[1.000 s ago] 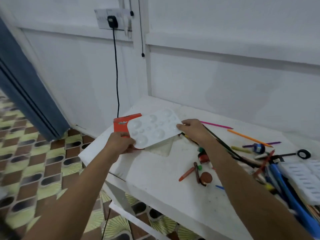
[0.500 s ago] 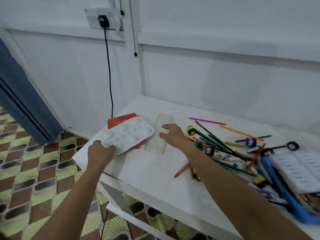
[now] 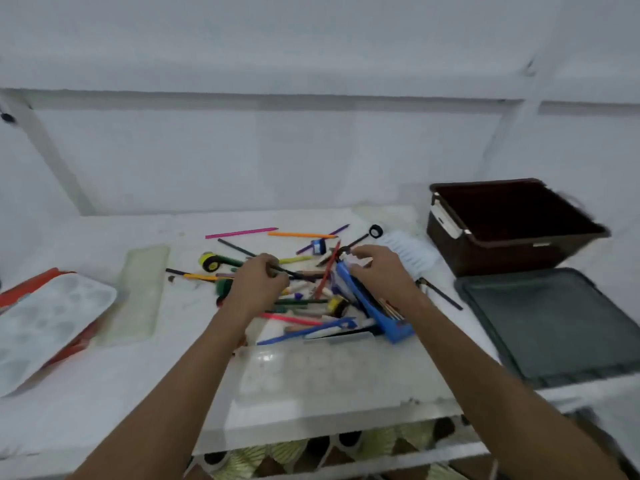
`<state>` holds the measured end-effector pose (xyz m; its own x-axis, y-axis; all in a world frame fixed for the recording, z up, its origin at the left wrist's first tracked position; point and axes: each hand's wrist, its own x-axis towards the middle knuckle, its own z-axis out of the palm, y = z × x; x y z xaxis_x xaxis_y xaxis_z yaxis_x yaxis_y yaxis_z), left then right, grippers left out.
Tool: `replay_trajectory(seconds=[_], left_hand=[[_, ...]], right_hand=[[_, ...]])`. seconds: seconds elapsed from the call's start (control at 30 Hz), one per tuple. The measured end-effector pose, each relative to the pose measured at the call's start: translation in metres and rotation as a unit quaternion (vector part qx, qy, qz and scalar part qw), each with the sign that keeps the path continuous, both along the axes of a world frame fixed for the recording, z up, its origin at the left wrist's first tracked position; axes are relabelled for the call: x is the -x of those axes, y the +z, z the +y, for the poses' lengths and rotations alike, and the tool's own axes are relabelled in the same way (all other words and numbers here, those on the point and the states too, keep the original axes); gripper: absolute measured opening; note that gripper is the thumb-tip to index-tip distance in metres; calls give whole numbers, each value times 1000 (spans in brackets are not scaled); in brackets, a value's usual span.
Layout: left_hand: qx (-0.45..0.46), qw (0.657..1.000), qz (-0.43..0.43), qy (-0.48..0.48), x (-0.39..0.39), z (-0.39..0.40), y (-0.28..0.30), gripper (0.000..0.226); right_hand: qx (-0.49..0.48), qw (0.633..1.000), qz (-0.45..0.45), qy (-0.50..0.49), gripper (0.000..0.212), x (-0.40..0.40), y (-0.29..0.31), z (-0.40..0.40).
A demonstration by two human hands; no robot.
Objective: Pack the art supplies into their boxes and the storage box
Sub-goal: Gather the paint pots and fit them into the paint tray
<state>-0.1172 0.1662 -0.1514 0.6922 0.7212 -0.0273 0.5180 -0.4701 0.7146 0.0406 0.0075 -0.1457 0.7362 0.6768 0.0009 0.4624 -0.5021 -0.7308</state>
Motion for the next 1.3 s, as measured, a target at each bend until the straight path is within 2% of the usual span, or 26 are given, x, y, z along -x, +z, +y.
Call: replay_trajectory(seconds=[0.13, 0.23, 0.3, 0.37, 0.47, 0.53, 0.67, 0.77, 0.87, 0.93, 1.0, 1.07, 1.13, 1.2, 1.3], left_hand=[[-5, 997, 44, -68, -68, -32, 1, 43], [-17, 993, 61, -99, -104, -46, -1, 35], [-46, 989, 72, -118, -123, -50, -5, 36], [-63, 984, 96, -140, -141, -49, -8, 47], [-104, 962, 189, -165, -163, -45, -15, 71], [-140, 945, 246, -165, -171, -44, -18, 79], [-143, 933, 285, -170, -178, -48, -18, 78], [-82, 961, 217, -153, -178, -42, -15, 60], [100, 988, 77, -85, -168, -36, -12, 53], [201, 979, 2, -33, -156, -31, -7, 49], [296, 953, -61, 19, -141, -22, -4, 46], [339, 934, -100, 56, -124, -12, -6, 50], [365, 919, -125, 83, -108, -5, -9, 51], [384, 906, -142, 105, -91, -5, -11, 49], [385, 907, -131, 104, -69, -8, -13, 45]], right_hand=[[29, 992, -3, -124, 39, -49, -3, -68], [28, 984, 25, -172, 39, -75, -11, -93], [20, 984, 27, -173, 32, -87, -15, -97], [6, 985, 36, -168, 27, -98, -17, -96], [-44, 981, 111, -154, 20, -112, -19, -89], [-54, 976, 150, -145, 25, -121, -17, -84], [-67, 967, 206, -134, 29, -130, -16, -75], [-84, 961, 228, -131, 27, -136, -17, -72], [-54, 970, 201, -123, 42, -135, -24, -74], [-16, 979, 161, -122, 52, -127, -28, -76], [20, 989, 97, -107, 44, -114, -29, -77], [57, 994, 62, -74, 29, -99, -27, -76], [101, 992, 59, -38, 28, -81, -27, -73], [134, 990, 33, -21, 39, -65, -29, -69], [215, 975, -49, 0, 66, -48, -30, -61]])
